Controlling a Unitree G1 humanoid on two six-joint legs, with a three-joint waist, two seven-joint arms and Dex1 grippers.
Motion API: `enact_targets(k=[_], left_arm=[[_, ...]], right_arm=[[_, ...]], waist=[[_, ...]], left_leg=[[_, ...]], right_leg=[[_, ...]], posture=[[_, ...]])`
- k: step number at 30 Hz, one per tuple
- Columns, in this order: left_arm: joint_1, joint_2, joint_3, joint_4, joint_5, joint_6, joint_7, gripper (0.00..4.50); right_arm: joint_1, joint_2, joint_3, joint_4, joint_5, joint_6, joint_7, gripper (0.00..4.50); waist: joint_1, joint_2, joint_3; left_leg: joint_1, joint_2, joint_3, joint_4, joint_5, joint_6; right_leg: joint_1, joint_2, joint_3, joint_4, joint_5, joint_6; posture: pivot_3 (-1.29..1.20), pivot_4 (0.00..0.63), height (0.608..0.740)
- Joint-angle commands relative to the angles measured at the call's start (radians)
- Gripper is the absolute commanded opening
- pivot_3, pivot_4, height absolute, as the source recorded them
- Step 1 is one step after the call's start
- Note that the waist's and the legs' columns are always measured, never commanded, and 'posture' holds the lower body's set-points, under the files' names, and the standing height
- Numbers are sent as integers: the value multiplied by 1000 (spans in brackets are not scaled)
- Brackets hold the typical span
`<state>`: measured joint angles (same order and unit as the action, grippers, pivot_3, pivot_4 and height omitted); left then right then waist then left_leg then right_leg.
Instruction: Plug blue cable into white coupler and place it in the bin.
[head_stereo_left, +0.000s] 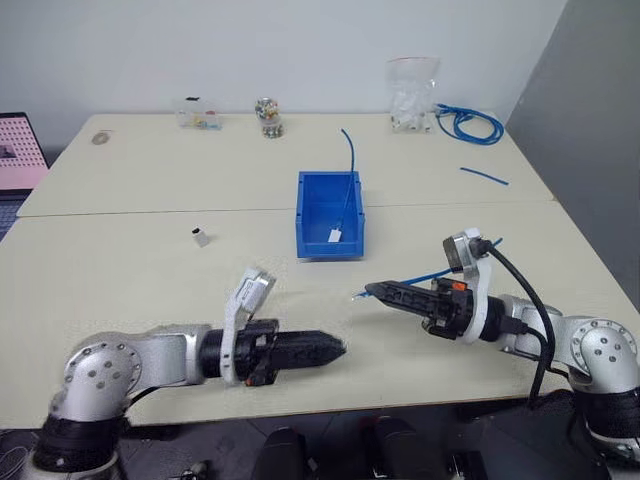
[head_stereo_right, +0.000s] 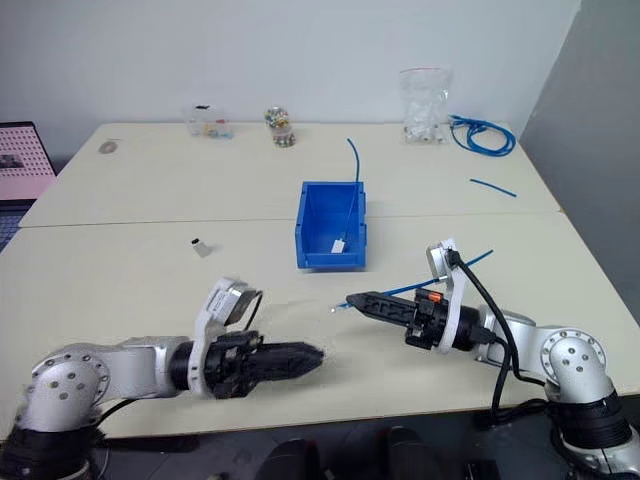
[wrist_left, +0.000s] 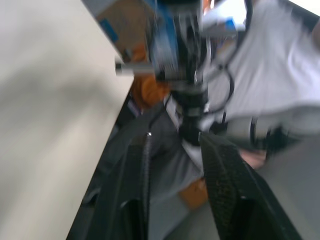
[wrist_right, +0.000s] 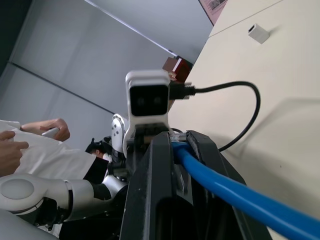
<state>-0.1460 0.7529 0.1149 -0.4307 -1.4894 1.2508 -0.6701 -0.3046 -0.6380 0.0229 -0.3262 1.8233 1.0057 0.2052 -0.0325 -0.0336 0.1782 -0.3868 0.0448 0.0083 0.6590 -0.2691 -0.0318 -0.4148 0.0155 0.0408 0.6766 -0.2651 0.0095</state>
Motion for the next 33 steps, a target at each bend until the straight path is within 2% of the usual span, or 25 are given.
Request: enact_targets(k=[1,4,6,9,11,15,19,21,24,28,33], left_arm=[[95,112,16,-109,206,-126,-202,2500],[185,167,56,-150,375,-259,-237,3110],[224,130,91,-155,532,-369,-104,3497],[257,-45,157,-189,728,-465,249,4118],[272,-134,155,-229,824,-494,379,4435],[222,-329,54,-201,1116,-585,713,4435],[134,-504,-60,-64,1327,-671,921,4435],[37,-631,-31,104,1378,-729,1056,4435],[-90,-719,40,324,1402,-819,1157,4435],[-276,-751,114,629,1391,-993,1193,4435],[-425,-739,179,884,1379,-1147,1201,4435]], right_arm=[[-70,-3,-1,60,-48,36,77,122],[-126,1,9,106,-104,65,140,122],[-162,-3,13,132,-157,87,198,122],[-214,-2,17,171,-233,105,275,122],[-244,10,18,201,-278,111,312,122],[-285,35,20,241,-348,123,363,122],[-299,47,17,254,-401,143,402,122],[-301,46,6,251,-419,153,410,122],[-302,44,-14,249,-436,162,411,122],[-297,41,-40,236,-450,174,403,122],[-277,41,-68,206,-465,189,391,122]], waist=[[0,1,0],[-2,2,1],[2,3,2],[6,6,4],[5,4,3],[9,3,3],[15,3,3],[19,3,2],[27,2,2],[28,2,2],[28,2,2]], left_leg=[[-1,0,0,0,0,0],[-8,1,1,0,0,0],[-9,2,0,0,0,0],[-10,3,-1,0,0,0],[-12,3,-1,2,0,0],[-13,1,0,2,0,0],[-14,0,0,3,0,0],[-14,-1,1,3,0,0],[-14,-1,1,4,0,1],[-14,-3,2,5,0,1],[-14,-2,3,4,0,1]], right_leg=[[-1,0,0,0,0,-1],[-8,0,1,1,0,-1],[-8,-1,0,1,0,-1],[-8,-2,0,-1,0,0],[-8,-4,0,-2,1,2],[-7,-6,0,-4,3,4],[-6,-6,0,-6,5,7],[-6,-6,1,-6,5,8],[-6,-5,0,-6,7,9],[-6,-2,-1,-6,8,7],[-6,-1,-1,-6,9,7]], posture=[[0,150,740],[0,150,740],[0,150,740],[0,150,740],[0,150,740],[0,150,740],[0,150,740],[0,150,740],[0,150,740],[0,150,740],[0,150,740]])
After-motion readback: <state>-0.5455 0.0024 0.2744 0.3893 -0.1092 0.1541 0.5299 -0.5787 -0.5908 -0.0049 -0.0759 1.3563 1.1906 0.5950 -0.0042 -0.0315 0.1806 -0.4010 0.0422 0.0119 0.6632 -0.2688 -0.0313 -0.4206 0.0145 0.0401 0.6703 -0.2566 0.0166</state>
